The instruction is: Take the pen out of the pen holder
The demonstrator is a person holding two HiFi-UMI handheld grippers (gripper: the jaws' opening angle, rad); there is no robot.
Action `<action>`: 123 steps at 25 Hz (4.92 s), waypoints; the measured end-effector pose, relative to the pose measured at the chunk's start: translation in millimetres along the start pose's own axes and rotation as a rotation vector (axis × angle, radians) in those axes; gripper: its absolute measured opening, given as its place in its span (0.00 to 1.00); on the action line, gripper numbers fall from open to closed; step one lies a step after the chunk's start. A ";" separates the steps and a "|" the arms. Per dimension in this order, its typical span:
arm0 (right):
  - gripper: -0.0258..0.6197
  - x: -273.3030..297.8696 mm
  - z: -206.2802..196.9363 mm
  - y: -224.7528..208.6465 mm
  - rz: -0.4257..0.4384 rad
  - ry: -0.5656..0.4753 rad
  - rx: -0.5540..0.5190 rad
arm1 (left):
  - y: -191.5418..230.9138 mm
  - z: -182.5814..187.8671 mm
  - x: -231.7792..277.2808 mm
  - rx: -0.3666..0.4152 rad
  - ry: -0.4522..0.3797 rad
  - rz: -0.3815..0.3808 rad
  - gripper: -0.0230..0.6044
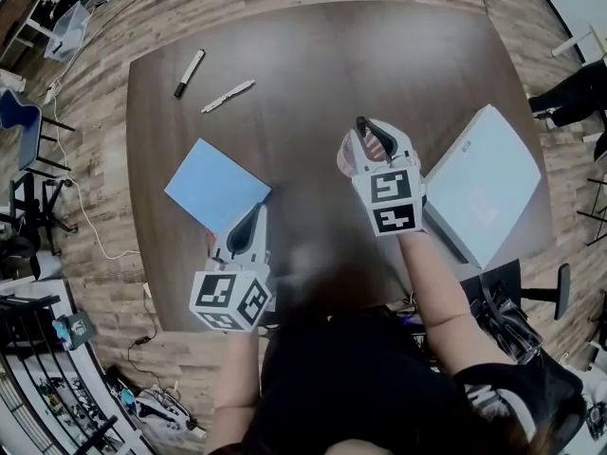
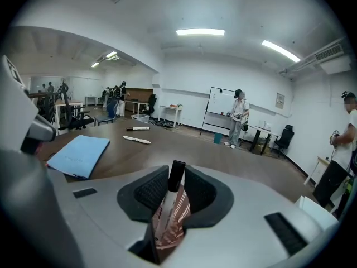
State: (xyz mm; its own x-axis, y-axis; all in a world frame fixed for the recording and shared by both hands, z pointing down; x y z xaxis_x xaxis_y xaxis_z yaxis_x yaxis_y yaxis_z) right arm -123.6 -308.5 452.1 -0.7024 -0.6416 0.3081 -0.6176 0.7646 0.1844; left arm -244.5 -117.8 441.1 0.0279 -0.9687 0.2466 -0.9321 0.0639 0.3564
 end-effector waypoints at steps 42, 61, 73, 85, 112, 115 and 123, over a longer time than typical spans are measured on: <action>0.17 -194.5 29.2 -100.7 -0.296 -0.082 -0.176 | -116.9 6.3 15.8 0.063 -0.018 -0.323 0.06; 0.17 -179.3 -90.2 -86.3 -0.077 0.284 -0.579 | -129.2 -12.8 26.5 0.083 0.039 -0.342 0.06; 0.18 -174.5 -106.4 -96.1 -0.072 0.272 -0.384 | -122.5 -20.4 26.2 0.086 0.052 -0.309 0.06; 0.18 -174.1 -114.7 -100.5 -0.087 0.269 -0.235 | -113.6 -19.9 26.1 0.079 0.054 -0.291 0.06; 0.14 -186.6 -77.6 -85.0 -0.156 0.042 -0.065 | -65.5 3.4 -0.4 0.058 -0.024 -0.177 0.06; 0.14 -194.0 -75.7 -75.4 -0.118 0.022 -0.013 | -62.8 1.5 -4.7 0.055 -0.029 -0.162 0.06; 0.11 -183.4 -50.8 -48.0 -0.006 -0.061 0.100 | -49.3 1.1 -21.3 0.044 -0.045 -0.105 0.06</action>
State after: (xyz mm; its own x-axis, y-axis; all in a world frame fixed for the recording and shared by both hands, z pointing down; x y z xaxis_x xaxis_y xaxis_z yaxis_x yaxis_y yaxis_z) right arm 52.8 -224.4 434.1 -0.7167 -0.6512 0.2495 -0.6522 0.7526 0.0908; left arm -199.5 -100.5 417.2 0.1106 -0.9794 0.1690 -0.9399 -0.0478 0.3381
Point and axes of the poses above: the fingertips, and each gripper's own axes: x forward along the fingers, y to its left, z out of its top, the point moved 2 cm from there along -x, backward along the fingers, and after that the axes turned 10 degrees about -y, right-handed, at the moved point
